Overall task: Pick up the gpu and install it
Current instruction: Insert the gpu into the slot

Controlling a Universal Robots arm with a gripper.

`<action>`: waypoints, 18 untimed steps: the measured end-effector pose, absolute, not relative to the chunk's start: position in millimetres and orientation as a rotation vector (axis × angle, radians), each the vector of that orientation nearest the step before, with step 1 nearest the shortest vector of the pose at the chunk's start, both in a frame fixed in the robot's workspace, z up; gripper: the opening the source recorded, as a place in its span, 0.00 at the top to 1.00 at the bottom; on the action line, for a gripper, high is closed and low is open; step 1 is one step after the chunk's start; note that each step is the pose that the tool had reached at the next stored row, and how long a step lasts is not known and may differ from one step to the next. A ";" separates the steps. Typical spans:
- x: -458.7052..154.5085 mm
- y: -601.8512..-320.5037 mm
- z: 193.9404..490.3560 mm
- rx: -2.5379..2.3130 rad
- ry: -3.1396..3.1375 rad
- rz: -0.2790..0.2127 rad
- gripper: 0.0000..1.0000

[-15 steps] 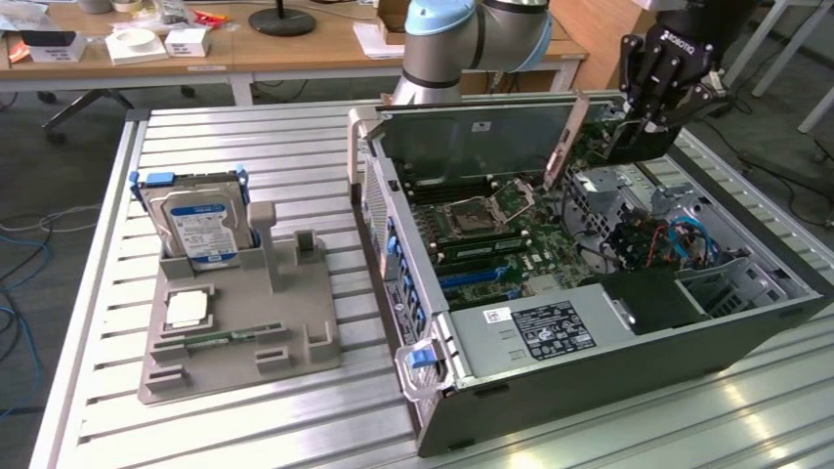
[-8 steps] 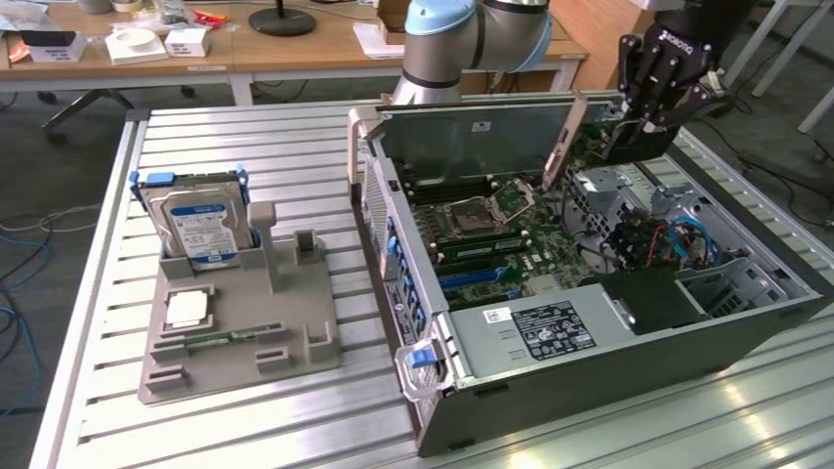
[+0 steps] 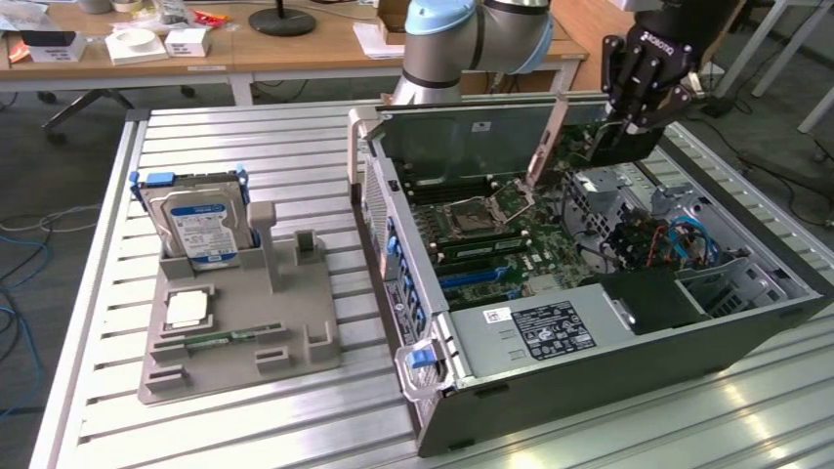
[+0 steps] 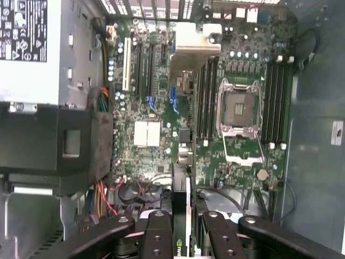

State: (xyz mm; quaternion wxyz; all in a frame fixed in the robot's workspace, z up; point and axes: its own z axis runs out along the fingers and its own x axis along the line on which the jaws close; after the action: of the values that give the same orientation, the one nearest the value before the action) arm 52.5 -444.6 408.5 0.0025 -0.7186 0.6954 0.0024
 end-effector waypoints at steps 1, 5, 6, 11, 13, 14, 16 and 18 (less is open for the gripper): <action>50.8 -444.4 408.3 -2.254 2.181 0.008 0.74; 48.5 -443.8 407.9 -2.254 2.181 0.007 0.74; 48.5 -443.8 407.9 -2.254 2.182 0.007 0.74; 48.2 -443.7 407.9 -2.254 2.181 0.007 0.74; 48.2 -443.7 407.9 -2.254 2.181 0.007 0.74; 48.2 -443.7 407.9 -2.254 2.181 0.007 0.74; 48.1 -443.7 407.9 -2.254 2.182 0.007 0.74; 48.1 -443.7 407.9 -2.254 2.182 0.007 0.74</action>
State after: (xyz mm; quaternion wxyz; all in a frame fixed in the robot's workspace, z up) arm 48.1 -443.7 407.9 0.0023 -0.7186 0.6954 0.0023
